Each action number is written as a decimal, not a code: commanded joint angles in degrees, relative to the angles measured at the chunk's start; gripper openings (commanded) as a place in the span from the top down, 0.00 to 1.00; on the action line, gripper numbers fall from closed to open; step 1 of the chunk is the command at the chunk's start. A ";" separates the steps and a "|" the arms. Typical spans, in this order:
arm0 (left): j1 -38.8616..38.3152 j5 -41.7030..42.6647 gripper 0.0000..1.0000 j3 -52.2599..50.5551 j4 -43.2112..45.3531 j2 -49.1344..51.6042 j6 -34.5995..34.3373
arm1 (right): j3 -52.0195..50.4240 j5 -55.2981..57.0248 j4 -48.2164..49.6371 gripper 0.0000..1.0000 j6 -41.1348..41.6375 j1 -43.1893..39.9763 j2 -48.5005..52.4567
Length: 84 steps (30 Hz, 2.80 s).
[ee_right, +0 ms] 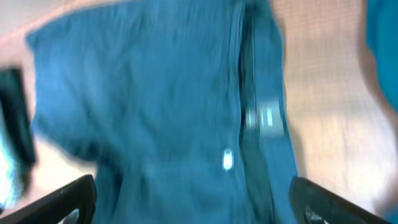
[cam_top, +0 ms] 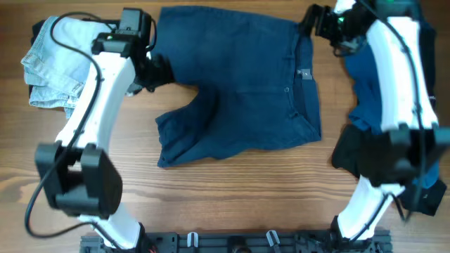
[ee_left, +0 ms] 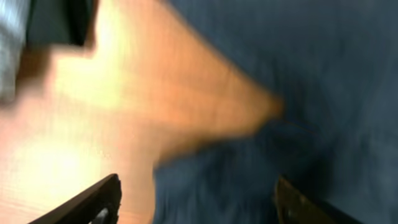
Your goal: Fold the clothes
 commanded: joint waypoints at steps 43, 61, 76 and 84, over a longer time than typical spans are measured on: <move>0.17 -6.58 0.96 -32.41 38.27 -2.56 0.57 | 0.15 3.89 -11.91 0.01 -11.21 0.07 -4.26; 6.14 -13.53 0.00 -25.18 37.29 -7.45 4.81 | 0.17 3.52 -13.18 0.01 -9.03 0.07 -5.09; 6.14 6.78 0.00 -21.49 1.16 -31.76 -7.74 | -13.05 1.64 -19.21 0.00 -10.71 0.83 -27.80; 6.56 7.28 0.00 -28.13 0.33 -30.60 -9.20 | -43.32 -10.69 -4.33 0.00 -14.10 4.42 -30.08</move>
